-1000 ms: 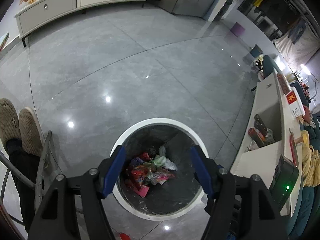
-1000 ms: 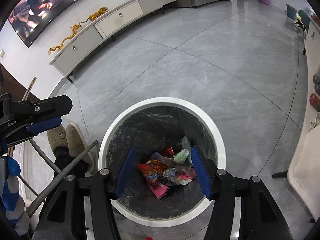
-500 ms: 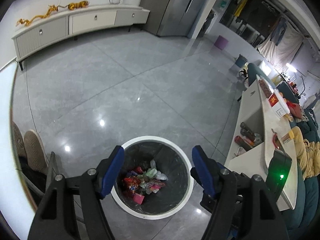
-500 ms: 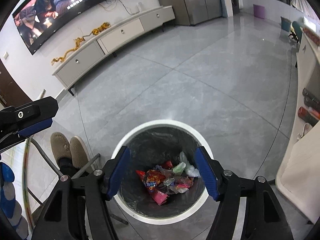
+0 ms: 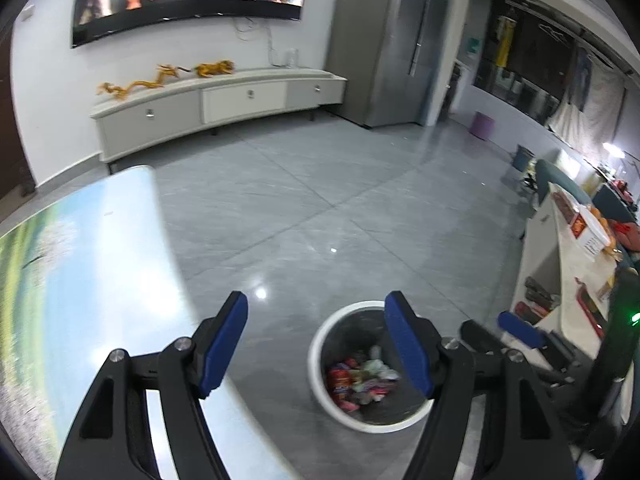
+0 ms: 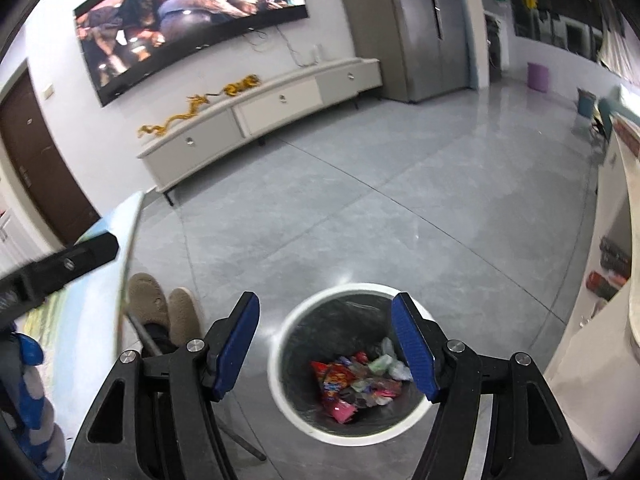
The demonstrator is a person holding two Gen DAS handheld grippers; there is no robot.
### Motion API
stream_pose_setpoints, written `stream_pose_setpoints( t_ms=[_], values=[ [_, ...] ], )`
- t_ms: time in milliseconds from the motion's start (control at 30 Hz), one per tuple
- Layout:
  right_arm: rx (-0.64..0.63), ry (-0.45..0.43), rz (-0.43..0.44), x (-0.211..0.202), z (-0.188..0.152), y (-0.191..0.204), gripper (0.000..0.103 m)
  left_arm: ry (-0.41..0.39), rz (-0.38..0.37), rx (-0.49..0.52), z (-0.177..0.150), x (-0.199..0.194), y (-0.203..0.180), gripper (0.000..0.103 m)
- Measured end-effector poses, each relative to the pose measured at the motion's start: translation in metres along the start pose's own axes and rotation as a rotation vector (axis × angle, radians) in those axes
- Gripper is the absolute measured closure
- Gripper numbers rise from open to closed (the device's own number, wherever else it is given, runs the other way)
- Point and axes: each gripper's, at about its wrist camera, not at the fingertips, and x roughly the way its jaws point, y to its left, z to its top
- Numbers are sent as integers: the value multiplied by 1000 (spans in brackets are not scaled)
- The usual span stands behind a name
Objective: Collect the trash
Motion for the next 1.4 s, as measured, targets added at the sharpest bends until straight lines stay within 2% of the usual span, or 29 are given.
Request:
stream_pose_setpoints(
  t_ms=[100,433,667,967,1400],
  values=[
    [-42,-18,33,-11,1,27,36,-24,72,-8,-11,-17,26,34],
    [-146,-46,142,-33,-8,102,35,-100,215,-93,-41,-78,102,33],
    [-204,-53,214,-41,-20,140,35,-133,276,-182,-64,-111,150,33],
    [-275,-35,281,-39,-48,183,35,-165,367,-235,-86,-134,186,33],
    [-327,-1,255,-17,-71,211,35,-204,525,-235,-103,-142,199,33]
  ],
)
